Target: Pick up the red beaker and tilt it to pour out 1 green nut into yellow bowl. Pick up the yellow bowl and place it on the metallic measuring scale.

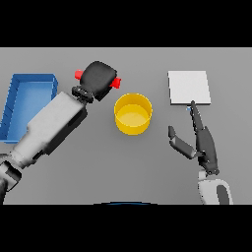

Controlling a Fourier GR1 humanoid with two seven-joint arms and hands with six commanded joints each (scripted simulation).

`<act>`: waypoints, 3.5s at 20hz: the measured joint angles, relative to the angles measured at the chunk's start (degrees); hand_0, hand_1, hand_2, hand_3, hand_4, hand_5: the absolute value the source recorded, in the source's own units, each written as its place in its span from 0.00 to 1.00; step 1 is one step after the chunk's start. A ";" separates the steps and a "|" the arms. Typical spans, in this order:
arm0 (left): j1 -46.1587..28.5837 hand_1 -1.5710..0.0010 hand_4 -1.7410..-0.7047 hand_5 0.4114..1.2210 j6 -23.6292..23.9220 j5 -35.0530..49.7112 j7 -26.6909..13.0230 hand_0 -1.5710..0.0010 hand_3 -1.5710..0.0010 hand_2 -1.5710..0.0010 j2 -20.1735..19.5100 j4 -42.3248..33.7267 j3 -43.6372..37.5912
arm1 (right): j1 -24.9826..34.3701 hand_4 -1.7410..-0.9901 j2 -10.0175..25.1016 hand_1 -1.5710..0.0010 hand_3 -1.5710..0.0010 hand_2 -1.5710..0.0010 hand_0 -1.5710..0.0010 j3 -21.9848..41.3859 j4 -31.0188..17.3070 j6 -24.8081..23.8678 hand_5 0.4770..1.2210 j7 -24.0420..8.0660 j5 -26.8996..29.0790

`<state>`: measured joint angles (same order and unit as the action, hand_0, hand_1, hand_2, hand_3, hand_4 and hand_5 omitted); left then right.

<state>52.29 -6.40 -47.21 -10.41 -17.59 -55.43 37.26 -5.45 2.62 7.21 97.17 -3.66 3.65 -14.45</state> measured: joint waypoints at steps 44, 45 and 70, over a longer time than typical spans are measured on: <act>41.43 0.00 0.01 1.00 -6.11 -3.98 13.23 0.00 0.12 0.01 -5.49 31.58 16.62 | 0.29 0.72 -1.88 1.00 1.00 1.00 1.00 -0.78 -1.52 -1.68 0.16 2.20 0.98; 40.68 0.00 0.01 1.00 -5.26 -0.55 11.34 0.00 0.13 0.01 -6.27 33.84 13.28 | 1.03 0.71 -2.15 1.00 1.00 1.00 1.00 -0.66 -2.03 -1.53 0.16 1.78 1.15; -15.99 0.00 0.00 1.00 30.55 48.50 -19.41 0.00 0.04 0.00 -27.40 -5.14 -10.56 | 2.38 0.70 1.32 1.00 1.00 1.00 1.00 -0.47 -3.39 0.04 0.25 2.99 -0.29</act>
<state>36.30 24.15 1.30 -29.81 -45.00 -60.57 26.71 -3.07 3.93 6.74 93.79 -3.62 6.65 -14.74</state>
